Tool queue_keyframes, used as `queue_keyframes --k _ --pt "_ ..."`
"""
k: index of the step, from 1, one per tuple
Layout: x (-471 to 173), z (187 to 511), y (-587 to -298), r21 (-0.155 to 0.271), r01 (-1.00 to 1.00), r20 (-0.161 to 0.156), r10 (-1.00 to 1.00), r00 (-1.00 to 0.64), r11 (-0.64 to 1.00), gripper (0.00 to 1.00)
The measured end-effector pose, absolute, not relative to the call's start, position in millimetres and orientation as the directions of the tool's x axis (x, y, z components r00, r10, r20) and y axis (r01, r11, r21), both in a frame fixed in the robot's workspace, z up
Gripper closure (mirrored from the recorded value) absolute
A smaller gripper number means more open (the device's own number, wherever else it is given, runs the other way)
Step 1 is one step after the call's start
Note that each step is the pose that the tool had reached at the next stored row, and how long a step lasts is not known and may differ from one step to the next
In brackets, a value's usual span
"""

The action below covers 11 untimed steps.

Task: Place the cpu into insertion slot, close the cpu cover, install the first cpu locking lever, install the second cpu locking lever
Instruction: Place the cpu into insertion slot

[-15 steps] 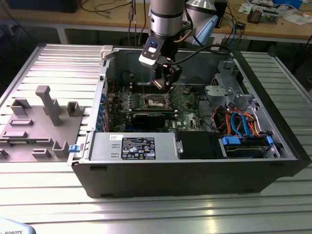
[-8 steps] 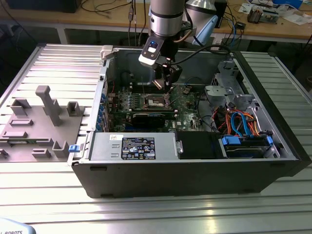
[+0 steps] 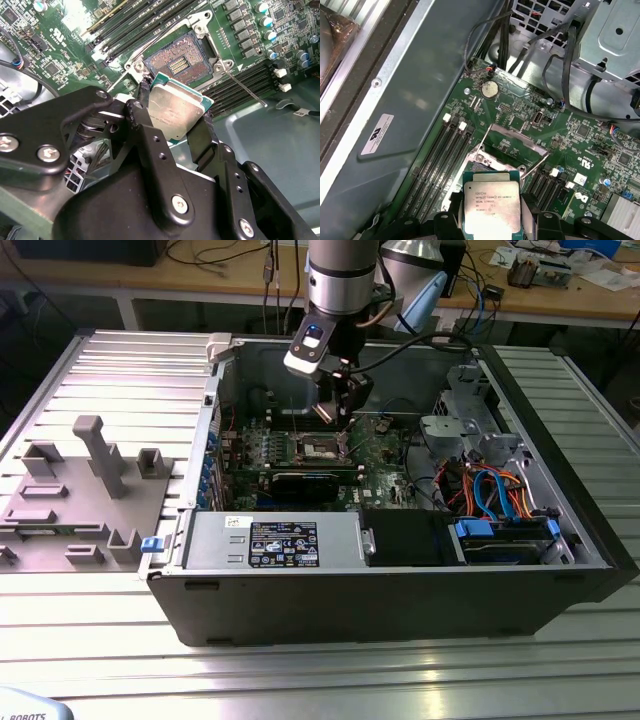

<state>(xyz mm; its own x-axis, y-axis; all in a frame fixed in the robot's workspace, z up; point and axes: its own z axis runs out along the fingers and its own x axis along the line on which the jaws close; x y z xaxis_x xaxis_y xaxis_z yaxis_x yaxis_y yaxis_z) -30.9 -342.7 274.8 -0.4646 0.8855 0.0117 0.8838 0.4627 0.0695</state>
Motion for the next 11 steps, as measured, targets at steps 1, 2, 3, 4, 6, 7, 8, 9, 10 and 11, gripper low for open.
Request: queue_keyframes --k 1,2,3,4,6,7,8,9,10,11 --pt "-30.9 274.8 -342.7 0.069 0.885 0.012 0.886 -0.463 0.461 0.45" --pt "-30.9 274.7 -342.7 0.07 0.886 0.012 0.887 -0.461 0.459 0.45" --pt "-30.9 274.7 -342.7 0.069 0.886 0.012 0.888 -0.459 0.457 0.45" --pt "-30.9 274.7 -342.7 0.069 0.887 0.012 0.889 -0.458 0.456 0.45" --pt "-30.9 274.7 -342.7 0.069 0.888 0.012 0.89 -0.456 0.454 0.45" --pt "-30.9 274.6 -342.7 0.069 0.889 0.012 0.891 -0.454 0.453 0.45" --pt "-30.9 274.6 -342.7 0.069 0.89 0.012 0.891 -0.453 0.451 0.45" --pt "-30.9 274.6 -342.7 0.069 0.89 0.012 0.892 -0.452 0.451 0.45" --pt "-30.9 274.6 -342.7 0.069 0.891 0.012 0.892 -0.451 0.449 0.45" --pt "-30.9 274.6 -342.7 0.07 0.891 0.012 0.893 -0.45 0.448 0.45"
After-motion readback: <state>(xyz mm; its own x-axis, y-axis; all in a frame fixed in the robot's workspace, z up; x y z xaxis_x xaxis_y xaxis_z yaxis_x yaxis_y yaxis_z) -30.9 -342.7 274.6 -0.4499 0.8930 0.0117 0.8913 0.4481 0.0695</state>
